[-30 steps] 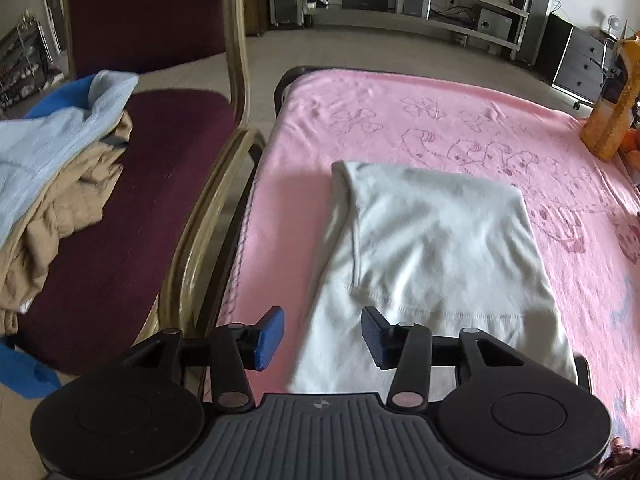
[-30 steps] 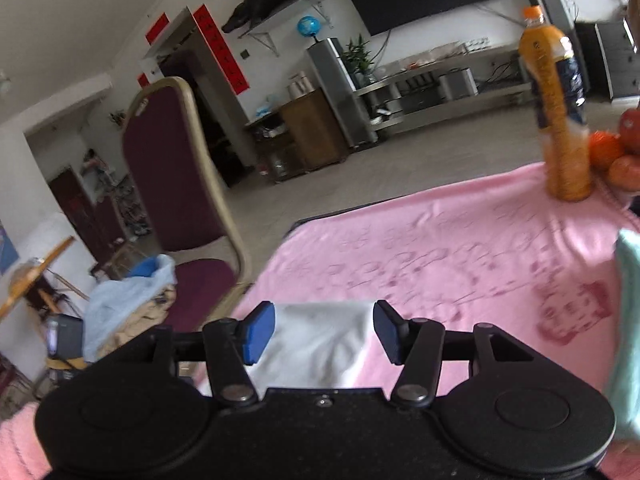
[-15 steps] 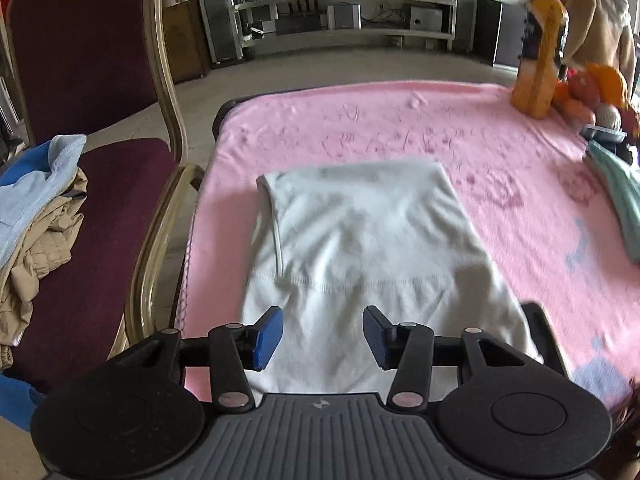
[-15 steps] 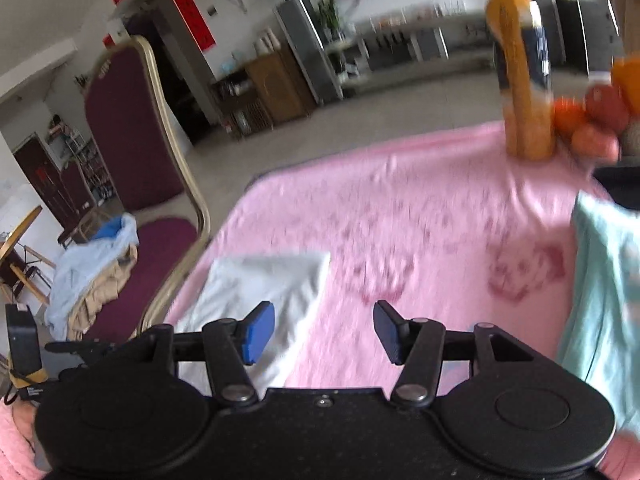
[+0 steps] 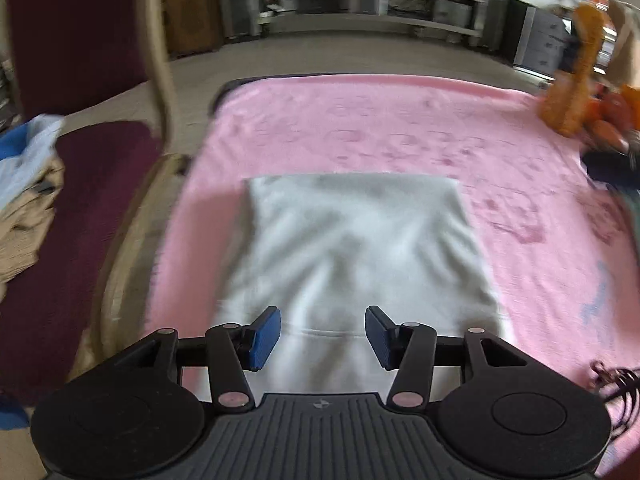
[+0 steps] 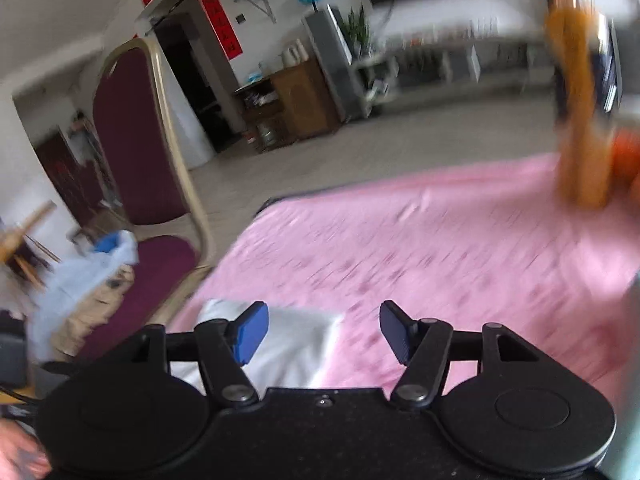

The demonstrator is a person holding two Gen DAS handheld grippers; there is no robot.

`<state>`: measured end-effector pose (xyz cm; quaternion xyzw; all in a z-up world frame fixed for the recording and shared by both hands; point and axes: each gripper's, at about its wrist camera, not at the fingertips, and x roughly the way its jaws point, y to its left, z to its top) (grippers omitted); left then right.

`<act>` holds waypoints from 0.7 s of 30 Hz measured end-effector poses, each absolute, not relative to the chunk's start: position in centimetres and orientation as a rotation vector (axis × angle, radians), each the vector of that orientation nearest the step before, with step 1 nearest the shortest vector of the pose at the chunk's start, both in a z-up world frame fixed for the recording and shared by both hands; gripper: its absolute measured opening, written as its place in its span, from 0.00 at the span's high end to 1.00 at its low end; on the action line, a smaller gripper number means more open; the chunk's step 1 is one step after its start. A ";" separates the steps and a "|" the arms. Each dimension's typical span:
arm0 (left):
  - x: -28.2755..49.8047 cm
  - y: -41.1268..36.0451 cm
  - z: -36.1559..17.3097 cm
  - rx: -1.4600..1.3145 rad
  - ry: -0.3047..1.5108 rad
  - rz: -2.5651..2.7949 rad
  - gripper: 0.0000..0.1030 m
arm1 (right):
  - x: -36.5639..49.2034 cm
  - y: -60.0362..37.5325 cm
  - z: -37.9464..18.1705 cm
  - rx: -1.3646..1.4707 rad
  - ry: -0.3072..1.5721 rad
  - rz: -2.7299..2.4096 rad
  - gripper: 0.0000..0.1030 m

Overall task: Fold clothes
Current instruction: 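Grasp the folded hoodie end with both grippers and lift it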

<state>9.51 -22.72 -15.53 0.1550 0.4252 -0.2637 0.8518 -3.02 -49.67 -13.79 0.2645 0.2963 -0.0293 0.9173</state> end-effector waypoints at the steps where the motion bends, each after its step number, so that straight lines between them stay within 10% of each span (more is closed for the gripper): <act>1: 10.3 -22.1 -15.6 0.318 0.909 -0.524 0.50 | -2.4 -49.7 -15.0 0.602 0.633 -0.033 0.41; 21: 18.1 -16.0 -19.5 -0.051 1.196 -0.469 0.43 | 0.1 -50.7 -24.6 1.041 0.854 0.097 0.57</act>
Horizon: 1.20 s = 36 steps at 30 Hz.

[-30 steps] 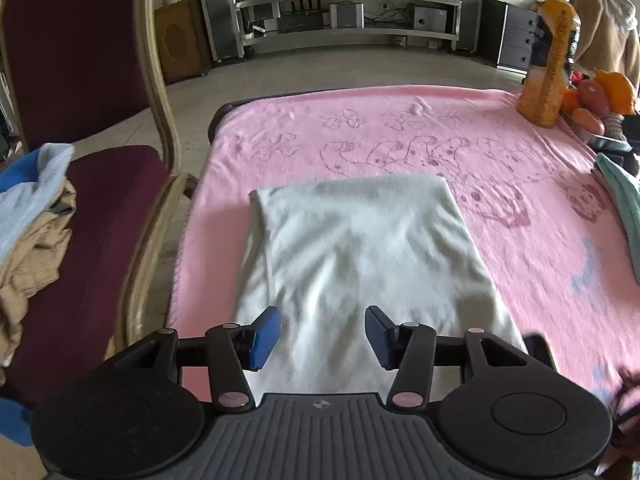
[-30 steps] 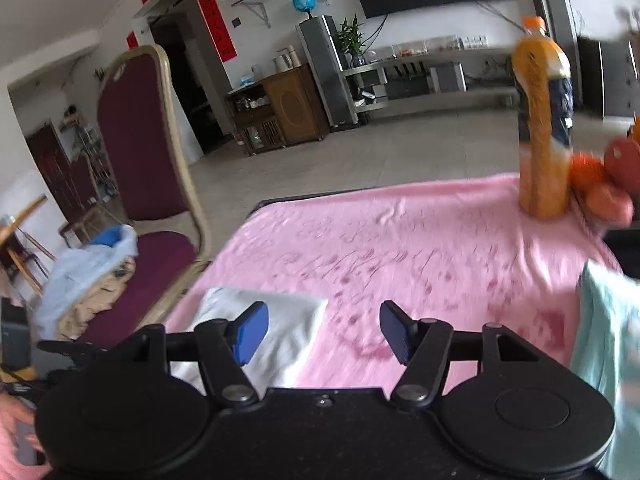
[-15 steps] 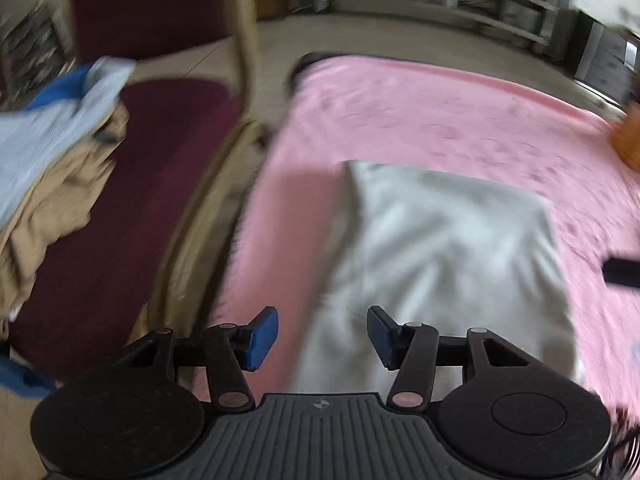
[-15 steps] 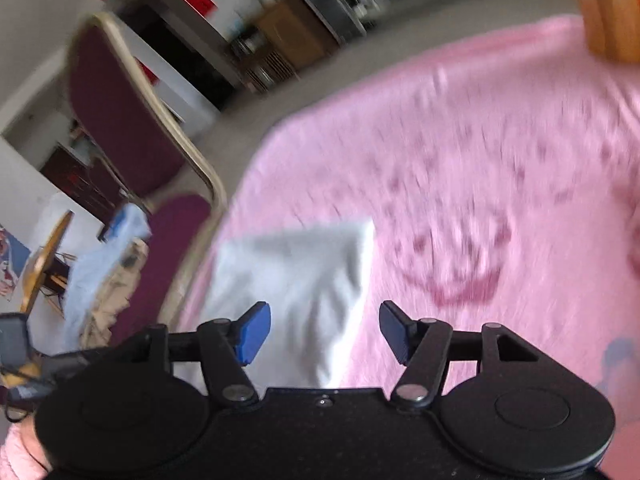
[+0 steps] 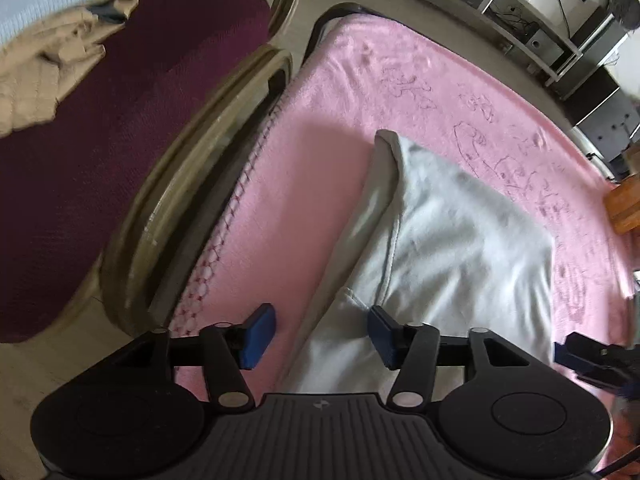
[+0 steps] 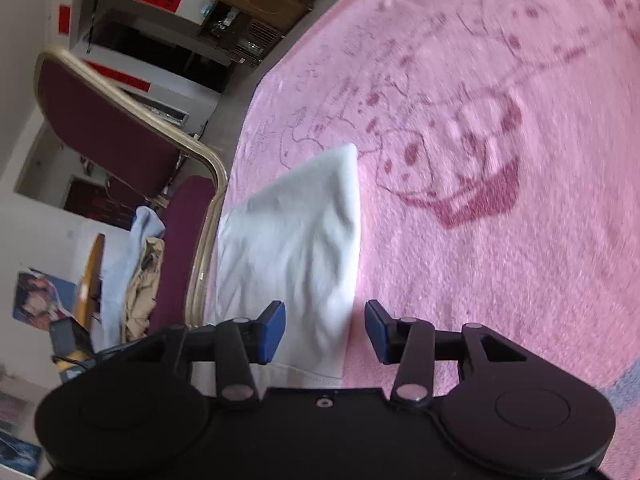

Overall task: Fold clothes
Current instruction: 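Grasp the folded hoodie end with both grippers and lift it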

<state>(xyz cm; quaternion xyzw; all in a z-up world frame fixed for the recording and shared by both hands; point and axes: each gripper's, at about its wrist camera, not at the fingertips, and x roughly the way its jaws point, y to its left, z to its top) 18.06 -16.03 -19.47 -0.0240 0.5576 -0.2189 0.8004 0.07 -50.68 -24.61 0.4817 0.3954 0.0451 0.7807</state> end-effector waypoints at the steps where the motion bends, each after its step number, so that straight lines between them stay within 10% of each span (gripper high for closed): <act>1: 18.1 -16.0 -19.4 -0.061 1.204 -0.478 0.42 | 0.1 -50.8 -24.8 1.055 0.852 0.099 0.57; 31: 19.9 -23.3 -20.5 -0.022 1.163 -0.699 0.41 | 2.5 -49.6 -26.7 1.134 0.759 0.121 0.77; 32: 19.9 -23.3 -20.4 -0.019 1.154 -0.694 0.42 | 2.6 -49.5 -26.7 1.130 0.759 0.108 0.79; 34: 19.6 -23.4 -20.2 0.004 1.126 -0.672 0.77 | 2.7 -49.3 -26.7 1.115 0.761 0.083 0.91; 36: 19.3 -23.4 -20.2 0.023 1.106 -0.640 0.82 | 2.8 -49.0 -26.4 1.071 0.764 0.060 0.93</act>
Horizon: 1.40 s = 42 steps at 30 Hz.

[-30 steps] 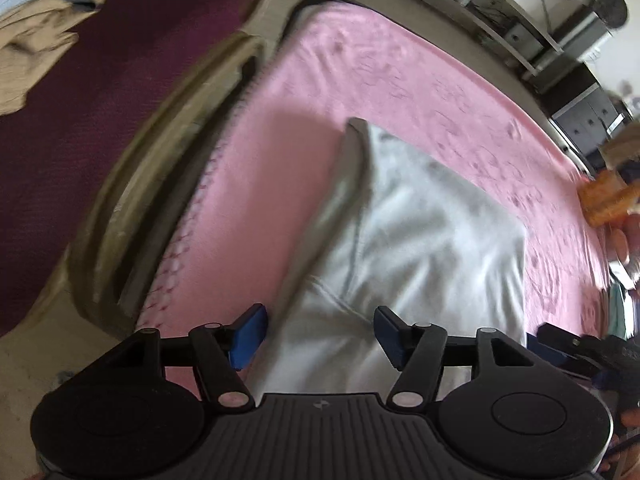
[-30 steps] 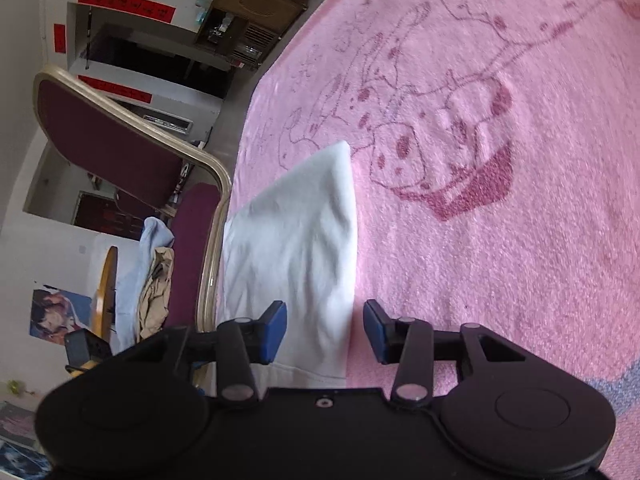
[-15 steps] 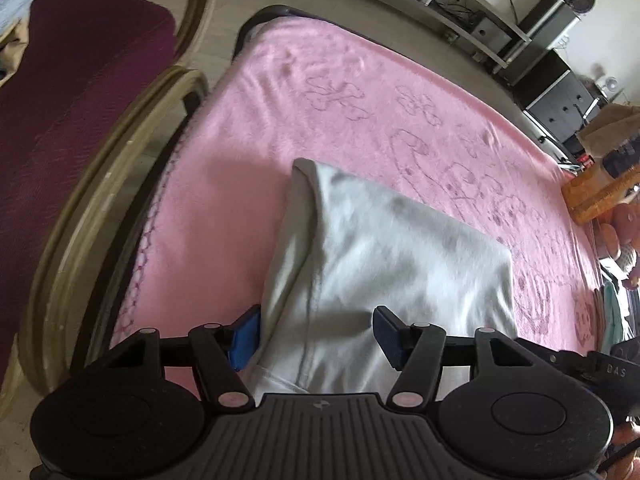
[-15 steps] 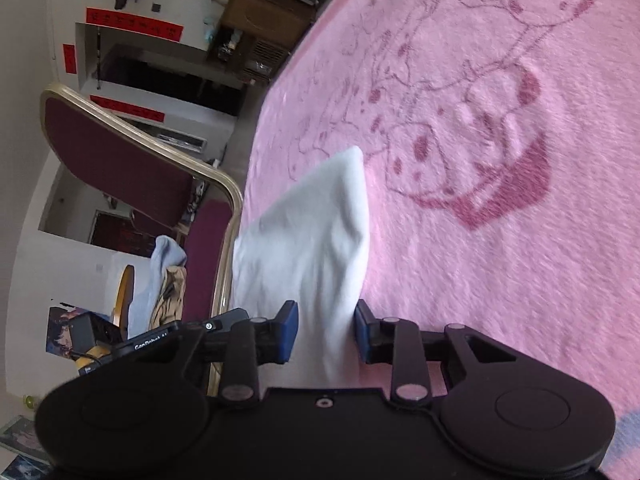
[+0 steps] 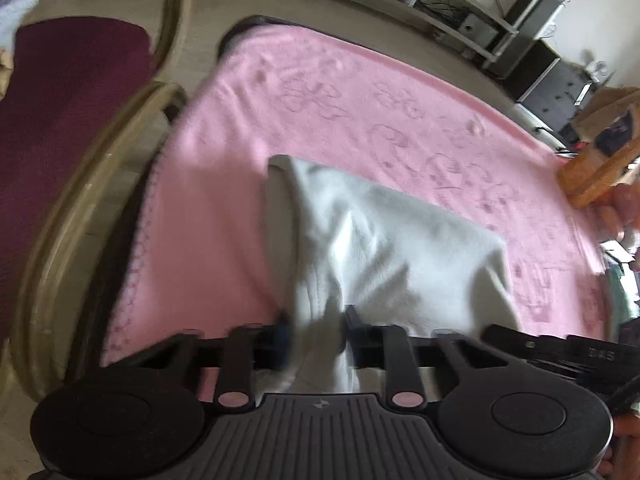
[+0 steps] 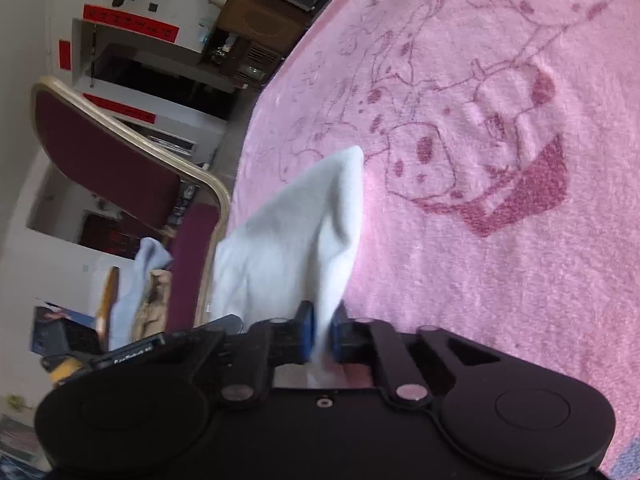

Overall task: Fold clothes
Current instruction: 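Grasp the folded hoodie end with both grippers and lift it, then carry the folded hoodie onto the black table and lower it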

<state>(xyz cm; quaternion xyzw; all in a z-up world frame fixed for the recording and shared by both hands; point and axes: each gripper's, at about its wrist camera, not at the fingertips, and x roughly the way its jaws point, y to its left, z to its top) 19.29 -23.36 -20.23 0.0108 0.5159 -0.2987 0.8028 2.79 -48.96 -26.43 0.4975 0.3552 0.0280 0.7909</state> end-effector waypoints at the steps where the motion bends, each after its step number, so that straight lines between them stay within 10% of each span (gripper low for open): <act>1: 18.9 -23.5 -20.0 0.035 1.086 -0.627 0.86 | 2.9 -48.4 -25.9 1.019 0.767 0.047 0.93; 23: -5.2 -26.4 -0.6 0.097 0.374 -0.862 0.89 | -16.0 -41.5 -2.3 0.362 0.344 -0.229 0.94; 42: -15.4 -50.3 -7.1 0.193 0.443 -1.146 0.88 | -30.9 -58.3 -3.8 0.358 0.310 -0.677 0.94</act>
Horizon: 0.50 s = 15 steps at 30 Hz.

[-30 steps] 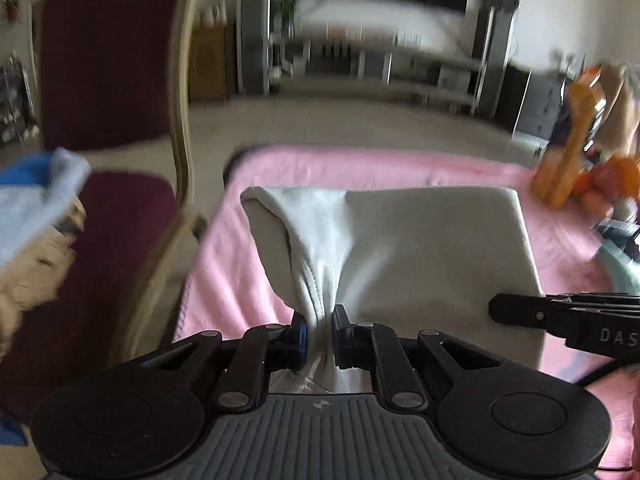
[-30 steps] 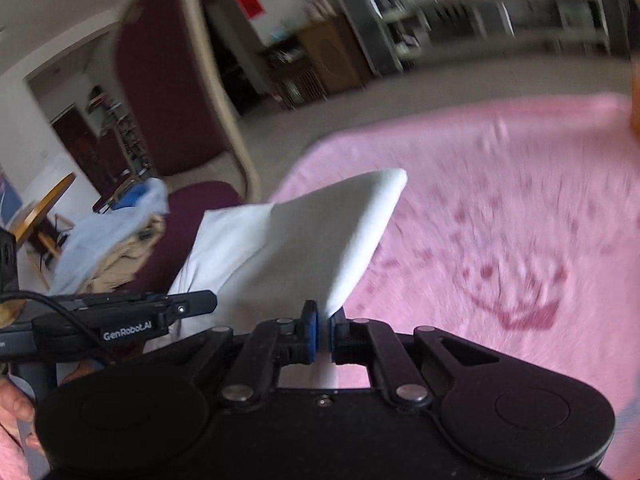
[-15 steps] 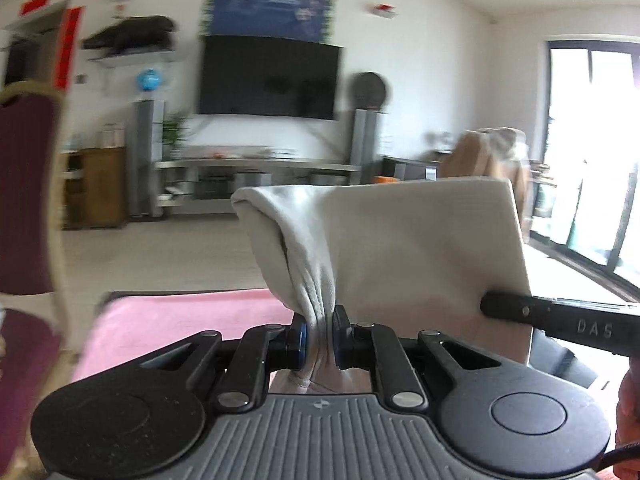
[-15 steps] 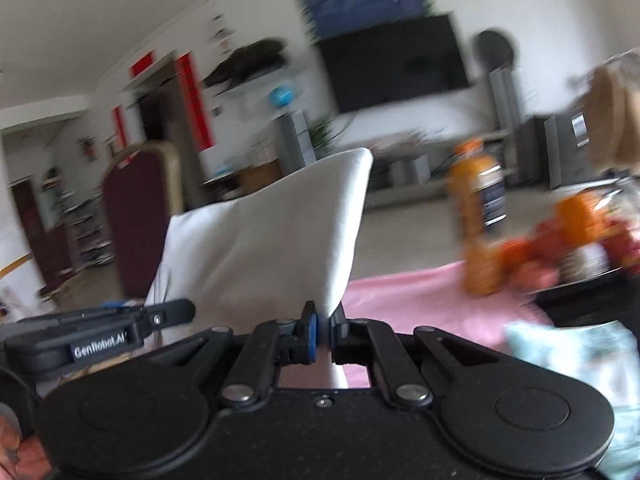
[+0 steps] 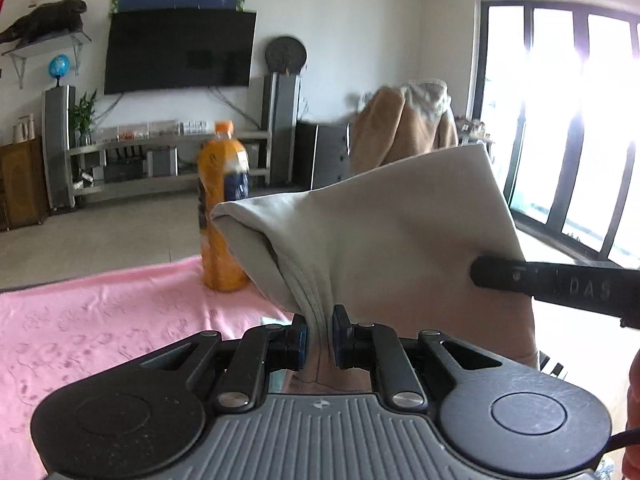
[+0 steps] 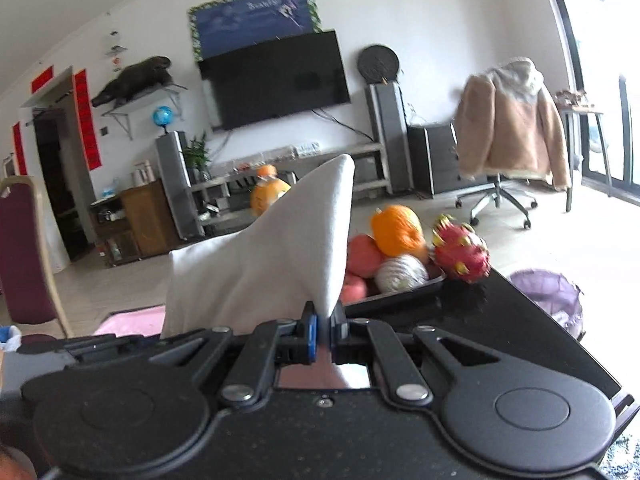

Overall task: Fold clothes
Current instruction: 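Carry the folded hoodie onto the black table and lower it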

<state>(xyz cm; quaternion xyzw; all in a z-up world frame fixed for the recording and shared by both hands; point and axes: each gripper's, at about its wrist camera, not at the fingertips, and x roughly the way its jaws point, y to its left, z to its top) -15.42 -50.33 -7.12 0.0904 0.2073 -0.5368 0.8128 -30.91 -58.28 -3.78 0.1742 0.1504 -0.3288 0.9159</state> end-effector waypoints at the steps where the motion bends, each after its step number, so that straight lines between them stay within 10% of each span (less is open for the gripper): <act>1: -15.0 -51.0 -7.7 0.203 0.457 -1.139 0.88 | -30.7 -59.1 -4.3 0.373 0.317 -0.673 0.94; 10: -11.4 -56.5 -12.7 0.303 0.579 -1.072 0.86 | -28.0 -64.8 -10.3 0.449 0.415 -0.675 0.94; 13: -9.9 -58.5 -14.0 0.349 0.617 -1.023 0.68 | -26.9 -66.6 -11.8 0.470 0.442 -0.679 0.93; 15: -9.0 -59.1 -14.4 0.379 0.636 -0.952 0.66 | -26.2 -67.8 -13.1 0.461 0.507 -0.709 0.74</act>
